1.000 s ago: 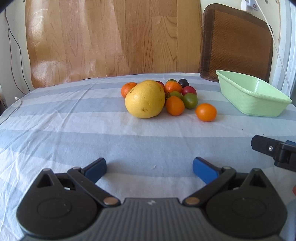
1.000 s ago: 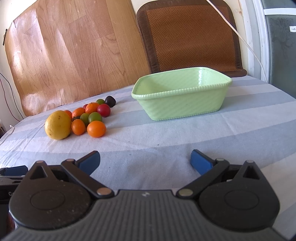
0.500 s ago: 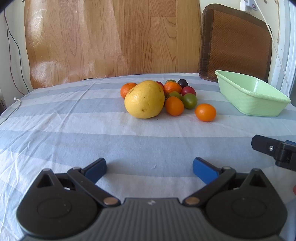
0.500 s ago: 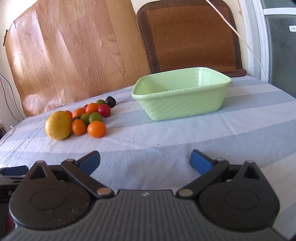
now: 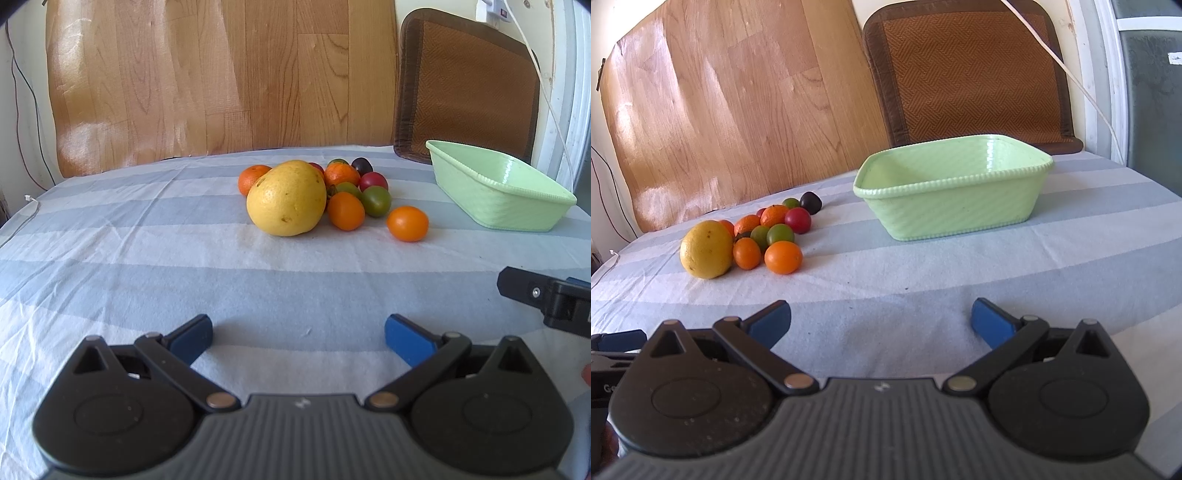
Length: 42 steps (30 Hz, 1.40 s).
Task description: Organize fruits
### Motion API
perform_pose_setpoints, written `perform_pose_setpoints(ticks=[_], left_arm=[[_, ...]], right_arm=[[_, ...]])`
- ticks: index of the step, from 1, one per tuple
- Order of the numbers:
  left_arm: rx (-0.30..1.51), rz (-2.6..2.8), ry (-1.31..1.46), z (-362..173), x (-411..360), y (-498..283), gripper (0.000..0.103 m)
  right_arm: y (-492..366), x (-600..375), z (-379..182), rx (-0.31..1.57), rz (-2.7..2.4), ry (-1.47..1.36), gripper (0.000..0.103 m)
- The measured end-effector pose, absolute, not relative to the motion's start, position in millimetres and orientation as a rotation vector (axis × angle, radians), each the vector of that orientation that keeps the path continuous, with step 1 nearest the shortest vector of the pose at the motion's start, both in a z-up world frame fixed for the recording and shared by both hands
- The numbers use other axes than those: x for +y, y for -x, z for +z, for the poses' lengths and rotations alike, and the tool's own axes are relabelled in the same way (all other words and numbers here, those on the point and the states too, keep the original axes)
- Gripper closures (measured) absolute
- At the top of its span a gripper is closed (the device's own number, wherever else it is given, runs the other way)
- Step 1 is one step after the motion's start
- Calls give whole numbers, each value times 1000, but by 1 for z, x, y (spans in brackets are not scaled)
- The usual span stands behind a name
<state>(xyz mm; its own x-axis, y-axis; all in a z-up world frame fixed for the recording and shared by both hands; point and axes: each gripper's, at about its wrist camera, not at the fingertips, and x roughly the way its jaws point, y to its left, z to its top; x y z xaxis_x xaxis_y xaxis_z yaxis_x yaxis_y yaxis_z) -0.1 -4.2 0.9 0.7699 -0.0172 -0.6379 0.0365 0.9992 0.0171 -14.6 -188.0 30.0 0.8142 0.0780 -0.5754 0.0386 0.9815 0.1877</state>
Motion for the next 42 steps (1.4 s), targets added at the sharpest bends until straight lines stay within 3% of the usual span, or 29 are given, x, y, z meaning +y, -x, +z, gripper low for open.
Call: perform_pose_setpoints(ticks=[22, 28, 32, 35, 40, 42], left_arm=[[688, -33, -22, 0, -2, 1, 0], [599, -47, 98, 8, 22, 14, 0], [523, -53, 39, 18, 34, 16, 0], [458, -50, 7, 27, 44, 11, 0], [470, -89, 36, 40, 59, -20, 0], [512, -138, 102, 42, 68, -35, 0]], right_arm=[[17, -191, 30, 604, 31, -226, 0], [21, -187, 33, 573, 66, -218, 0], [22, -183, 36, 543, 89, -193, 0], [18, -171, 41, 519, 142, -132, 10], [-4, -143, 52, 522, 310, -20, 38], [-15, -129, 56, 504, 381, 32, 41]])
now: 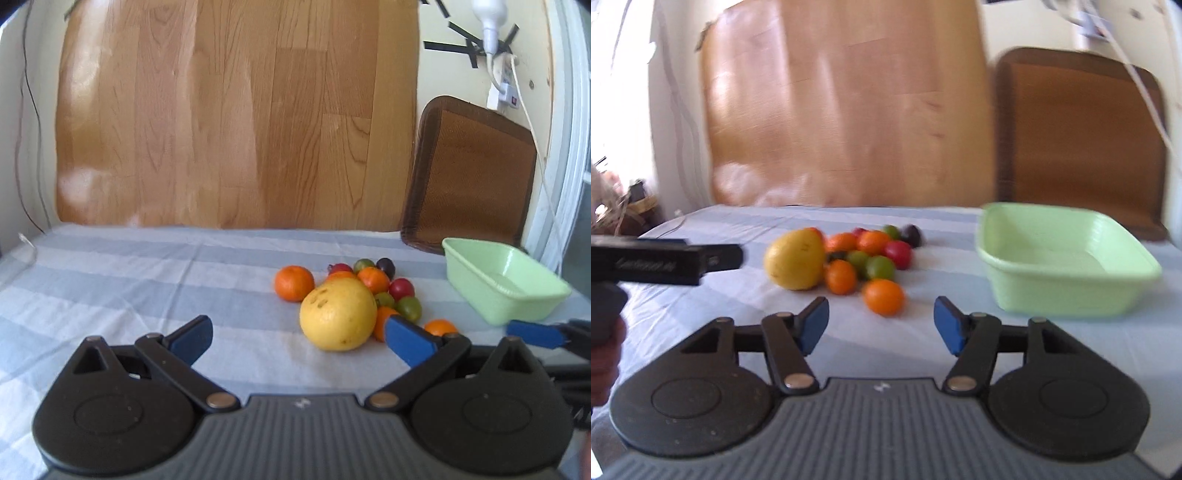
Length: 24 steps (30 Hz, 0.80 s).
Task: Organize fruits
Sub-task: 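Grasp the yellow grapefruit with the left gripper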
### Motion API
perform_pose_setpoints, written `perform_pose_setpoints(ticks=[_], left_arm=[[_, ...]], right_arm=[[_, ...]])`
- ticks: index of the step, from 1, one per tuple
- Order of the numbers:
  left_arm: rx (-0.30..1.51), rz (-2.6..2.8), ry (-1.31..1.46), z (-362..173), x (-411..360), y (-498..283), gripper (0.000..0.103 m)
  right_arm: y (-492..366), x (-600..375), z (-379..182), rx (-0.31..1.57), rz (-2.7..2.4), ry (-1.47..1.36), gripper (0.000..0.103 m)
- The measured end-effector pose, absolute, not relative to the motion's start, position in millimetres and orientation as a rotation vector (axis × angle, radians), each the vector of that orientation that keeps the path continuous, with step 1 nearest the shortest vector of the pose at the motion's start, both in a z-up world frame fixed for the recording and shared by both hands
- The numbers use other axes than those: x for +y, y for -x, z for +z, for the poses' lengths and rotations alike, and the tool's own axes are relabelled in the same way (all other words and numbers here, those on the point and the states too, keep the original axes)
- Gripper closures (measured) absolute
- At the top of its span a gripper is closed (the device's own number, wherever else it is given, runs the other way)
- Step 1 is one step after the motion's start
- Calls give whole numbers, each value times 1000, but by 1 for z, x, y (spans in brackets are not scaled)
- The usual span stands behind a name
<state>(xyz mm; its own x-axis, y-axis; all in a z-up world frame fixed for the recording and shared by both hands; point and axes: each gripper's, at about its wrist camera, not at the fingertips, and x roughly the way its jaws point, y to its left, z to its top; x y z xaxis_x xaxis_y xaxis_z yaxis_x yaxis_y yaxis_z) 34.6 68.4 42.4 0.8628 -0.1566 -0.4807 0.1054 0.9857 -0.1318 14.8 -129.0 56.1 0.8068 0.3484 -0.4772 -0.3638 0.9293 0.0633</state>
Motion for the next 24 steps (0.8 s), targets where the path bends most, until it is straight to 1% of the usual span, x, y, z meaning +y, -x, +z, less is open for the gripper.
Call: perform_pose_setpoints(ticks=[3, 6, 11, 12, 13, 15, 16, 17, 20, 24], left_arm=[[614, -251, 277, 40, 90, -61, 1], [643, -332, 397, 38, 104, -81, 1], [669, -340, 394, 31, 104, -104, 1], [684, -340, 394, 29, 102, -109, 1], [698, -342, 396, 25, 100, -112, 3], [716, -353, 399, 19, 98, -117, 12], [726, -360, 400, 16, 96, -118, 23], [744, -372, 407, 12, 95, -119, 37], [738, -361, 416, 13, 89, -110, 37], [659, -332, 373, 43, 72, -86, 37]], right_arm=[[-32, -107, 57, 478, 469, 135, 41], [-54, -90, 51, 496, 561, 190, 40], [-79, -69, 43, 501, 630, 206, 40], [-83, -65, 40, 505, 637, 214, 36], [-85, -63, 38, 508, 641, 222, 35], [-86, -57, 32, 520, 655, 255, 35], [-87, -53, 32, 529, 646, 278, 38], [-86, -52, 32, 525, 646, 284, 39], [-80, -58, 35, 510, 650, 256, 40], [-56, -69, 55, 398, 635, 264, 40]])
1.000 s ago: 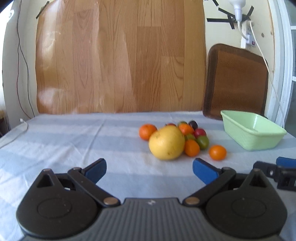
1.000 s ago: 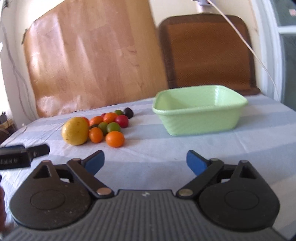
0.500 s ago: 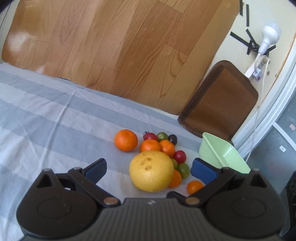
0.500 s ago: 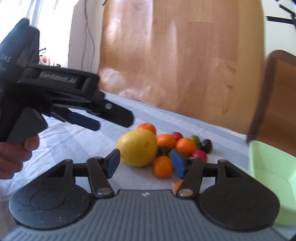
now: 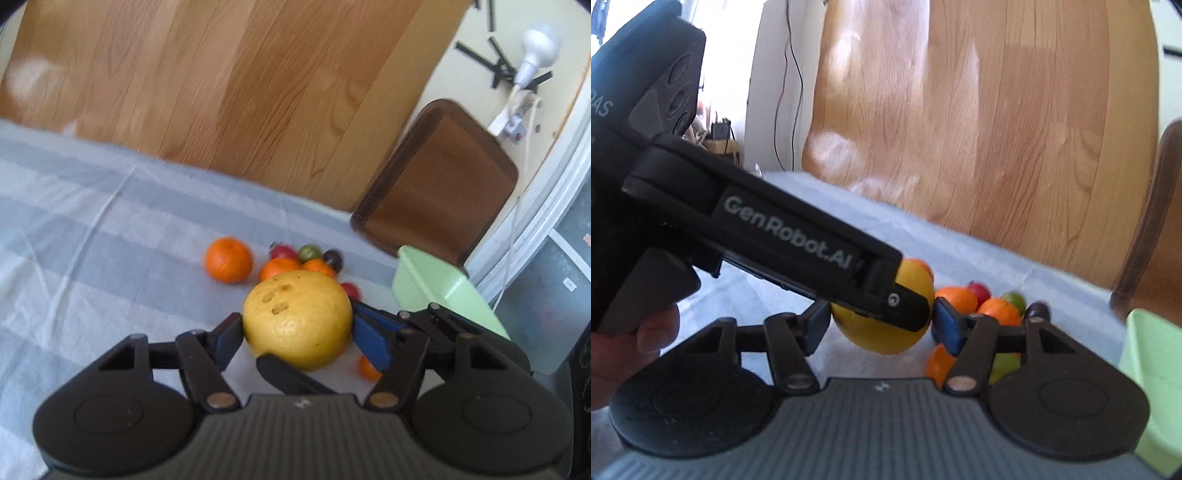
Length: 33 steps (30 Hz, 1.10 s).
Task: Organize fruits
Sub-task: 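Grasp the yellow grapefruit with the left gripper, then carry the grapefruit into the green dish and open the left gripper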
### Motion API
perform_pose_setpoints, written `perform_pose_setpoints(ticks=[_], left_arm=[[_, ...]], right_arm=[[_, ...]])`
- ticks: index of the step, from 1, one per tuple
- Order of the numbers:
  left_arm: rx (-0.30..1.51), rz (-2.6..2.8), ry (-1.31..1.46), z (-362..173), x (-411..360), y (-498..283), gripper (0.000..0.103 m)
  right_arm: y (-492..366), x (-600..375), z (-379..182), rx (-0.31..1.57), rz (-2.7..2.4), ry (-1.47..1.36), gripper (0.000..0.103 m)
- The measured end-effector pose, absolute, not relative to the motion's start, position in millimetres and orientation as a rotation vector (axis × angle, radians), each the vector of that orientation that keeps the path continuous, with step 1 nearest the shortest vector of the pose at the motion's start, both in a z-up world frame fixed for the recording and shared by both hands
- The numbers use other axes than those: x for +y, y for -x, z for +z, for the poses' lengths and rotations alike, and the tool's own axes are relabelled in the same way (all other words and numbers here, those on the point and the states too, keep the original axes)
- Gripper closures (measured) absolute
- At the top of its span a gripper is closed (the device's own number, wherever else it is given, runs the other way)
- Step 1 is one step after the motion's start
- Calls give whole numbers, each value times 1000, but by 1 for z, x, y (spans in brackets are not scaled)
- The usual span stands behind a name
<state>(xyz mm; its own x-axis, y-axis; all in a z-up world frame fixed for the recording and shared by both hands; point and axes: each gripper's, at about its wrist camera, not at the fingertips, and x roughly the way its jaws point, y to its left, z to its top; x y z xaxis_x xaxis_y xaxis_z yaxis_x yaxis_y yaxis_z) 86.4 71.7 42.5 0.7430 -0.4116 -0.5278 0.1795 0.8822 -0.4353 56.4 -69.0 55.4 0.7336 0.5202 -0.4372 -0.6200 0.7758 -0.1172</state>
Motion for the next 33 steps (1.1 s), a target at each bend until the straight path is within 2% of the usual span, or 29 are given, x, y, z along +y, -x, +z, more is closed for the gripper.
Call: perform_pose_setpoints(ticks=[7, 12, 16, 21, 25, 28, 33], left_arm=[[601, -465, 275, 83, -26, -102, 37], [648, -602, 200, 78, -124, -130, 37], [732, -645, 174, 60, -171, -148, 37], [780, -610, 140, 43, -188, -157, 37], [777, -599, 157, 42, -184, -158, 35], [743, -596, 138, 49, -185, -150, 32], [612, -600, 100, 74, -169, -118, 30]], right_arm=[[-38, -149, 83, 269, 405, 278, 39], [-44, -235, 85, 347, 228, 189, 39], [-53, -278, 74, 438, 160, 125, 39], [-65, -290, 60, 507, 156, 92, 38], [-65, -287, 55, 480, 148, 128, 36], [-62, -285, 52, 456, 139, 129, 30], [-50, -284, 51, 402, 147, 93, 30]])
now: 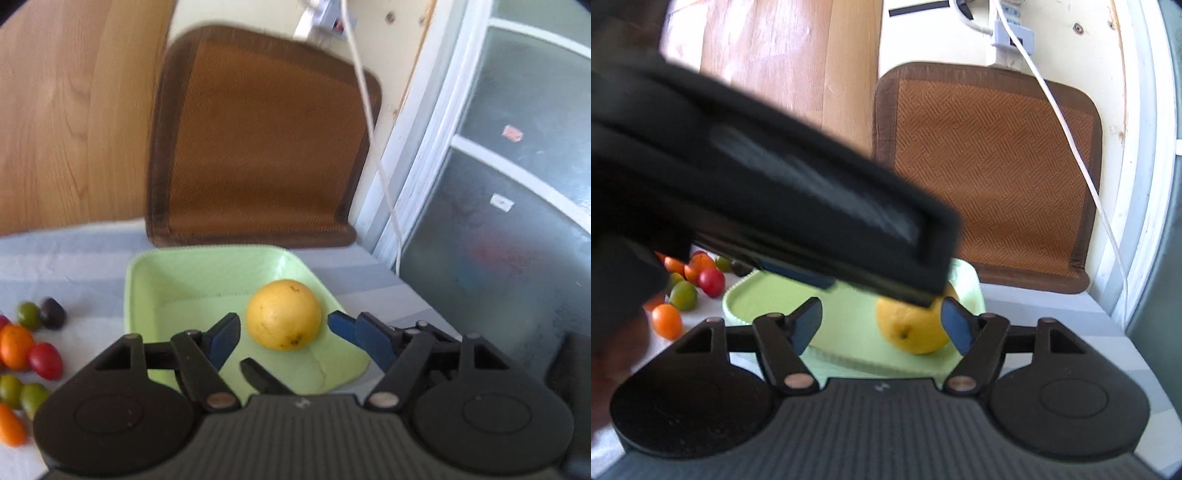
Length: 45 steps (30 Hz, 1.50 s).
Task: Organize fruits
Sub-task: 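Carry the grapefruit into the green dish and open the left gripper, then grasp an orange cherry tomato with the left gripper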
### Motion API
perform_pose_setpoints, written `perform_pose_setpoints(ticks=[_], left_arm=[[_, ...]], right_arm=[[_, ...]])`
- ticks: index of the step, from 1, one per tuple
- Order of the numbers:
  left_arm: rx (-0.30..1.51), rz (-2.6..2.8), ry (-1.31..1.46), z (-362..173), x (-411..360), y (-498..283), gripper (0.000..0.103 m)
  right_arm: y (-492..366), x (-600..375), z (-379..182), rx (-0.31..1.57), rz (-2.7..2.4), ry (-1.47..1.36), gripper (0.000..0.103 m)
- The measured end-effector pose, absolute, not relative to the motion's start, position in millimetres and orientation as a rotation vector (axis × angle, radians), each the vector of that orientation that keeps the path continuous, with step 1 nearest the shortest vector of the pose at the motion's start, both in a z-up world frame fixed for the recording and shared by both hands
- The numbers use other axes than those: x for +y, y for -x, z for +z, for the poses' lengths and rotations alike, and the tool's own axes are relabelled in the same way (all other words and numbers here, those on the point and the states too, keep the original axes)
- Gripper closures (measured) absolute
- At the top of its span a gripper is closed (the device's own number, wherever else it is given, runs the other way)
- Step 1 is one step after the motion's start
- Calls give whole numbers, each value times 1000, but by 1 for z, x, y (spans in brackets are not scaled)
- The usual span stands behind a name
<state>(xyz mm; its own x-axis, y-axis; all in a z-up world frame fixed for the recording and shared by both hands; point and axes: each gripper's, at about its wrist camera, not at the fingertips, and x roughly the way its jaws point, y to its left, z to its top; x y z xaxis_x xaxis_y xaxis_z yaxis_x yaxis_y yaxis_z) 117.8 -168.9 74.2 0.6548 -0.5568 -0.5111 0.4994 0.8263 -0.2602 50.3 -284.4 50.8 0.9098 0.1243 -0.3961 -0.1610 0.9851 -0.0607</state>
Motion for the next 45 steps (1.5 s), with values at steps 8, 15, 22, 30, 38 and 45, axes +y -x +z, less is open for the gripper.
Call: perform_pose_setpoints(ticks=[8, 15, 22, 30, 38, 45], left_arm=[[482, -422, 123, 86, -53, -65, 26], [685, -164, 330, 41, 61, -78, 29], [730, -245, 382, 24, 60, -94, 29], [740, -240, 263, 12, 23, -117, 45], [711, -277, 244, 8, 17, -102, 72], [701, -291, 258, 8, 20, -88, 72]], right_arm=[[-50, -284, 55, 264, 68, 68, 31], [-29, -249, 74, 299, 260, -44, 56], [-39, -165, 50, 499, 451, 129, 56], [-70, -147, 36, 626, 470, 139, 55], [-68, -143, 34, 665, 507, 150, 70], [-50, -145, 36, 643, 496, 169, 70]])
